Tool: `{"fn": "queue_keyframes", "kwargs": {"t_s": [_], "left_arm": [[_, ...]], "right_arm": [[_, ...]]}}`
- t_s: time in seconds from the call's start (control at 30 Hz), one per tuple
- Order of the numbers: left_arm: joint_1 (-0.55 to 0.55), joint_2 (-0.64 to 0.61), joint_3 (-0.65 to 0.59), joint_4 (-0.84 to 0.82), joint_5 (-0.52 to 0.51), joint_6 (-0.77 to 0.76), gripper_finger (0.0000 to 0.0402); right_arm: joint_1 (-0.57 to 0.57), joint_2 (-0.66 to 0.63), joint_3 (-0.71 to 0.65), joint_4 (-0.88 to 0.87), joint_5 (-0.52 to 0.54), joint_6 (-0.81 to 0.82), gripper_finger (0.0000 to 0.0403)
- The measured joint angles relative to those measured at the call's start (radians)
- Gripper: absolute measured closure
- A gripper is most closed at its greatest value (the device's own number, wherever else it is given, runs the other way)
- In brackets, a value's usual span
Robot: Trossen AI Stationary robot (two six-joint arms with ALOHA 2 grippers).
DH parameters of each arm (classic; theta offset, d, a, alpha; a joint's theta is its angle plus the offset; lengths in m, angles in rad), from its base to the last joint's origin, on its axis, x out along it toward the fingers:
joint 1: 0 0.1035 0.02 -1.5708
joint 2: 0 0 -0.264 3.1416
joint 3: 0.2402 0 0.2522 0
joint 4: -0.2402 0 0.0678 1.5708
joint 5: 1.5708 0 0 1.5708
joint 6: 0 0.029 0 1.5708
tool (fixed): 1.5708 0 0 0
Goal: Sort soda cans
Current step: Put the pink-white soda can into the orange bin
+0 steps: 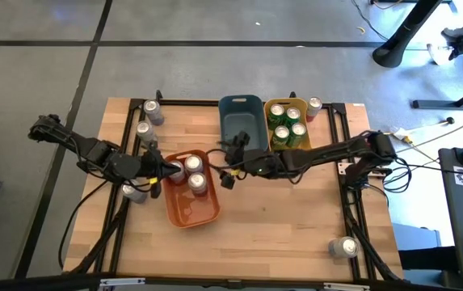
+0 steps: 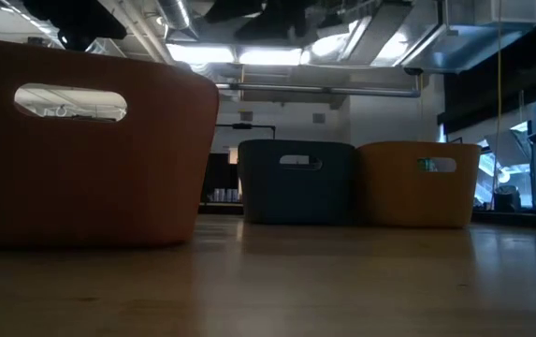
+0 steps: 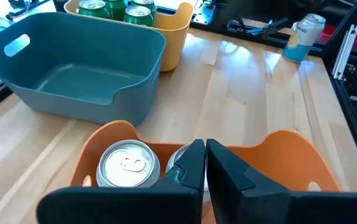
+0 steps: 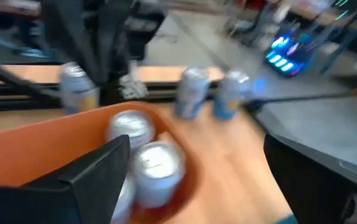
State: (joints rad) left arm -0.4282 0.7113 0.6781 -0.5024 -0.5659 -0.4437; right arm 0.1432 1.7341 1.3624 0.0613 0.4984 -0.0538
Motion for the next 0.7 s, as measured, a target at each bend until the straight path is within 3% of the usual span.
{"fn": "queue_keyframes", "kwargs": {"t_s": [0.2,0.27,0.7], "left_arm": [[0.0,0.0,0.0,-0.002,0.0,-0.032,0.0394],[0.0,0.0,0.0,-0.002,0.0,-0.035,0.0394],[0.028,0.0,0.0,0.013,0.0,0.026,0.0394]], "right_arm": [[-0.007,-0.035,-0.001,-0.122,0.37,-0.007,0.0035],[-0.022,-0.057,-0.001,-0.192,0.435,-0.012,0.0035],[-0.29,-0.172,-0.001,-0.512,0.416,0.002,0.0035]]}}
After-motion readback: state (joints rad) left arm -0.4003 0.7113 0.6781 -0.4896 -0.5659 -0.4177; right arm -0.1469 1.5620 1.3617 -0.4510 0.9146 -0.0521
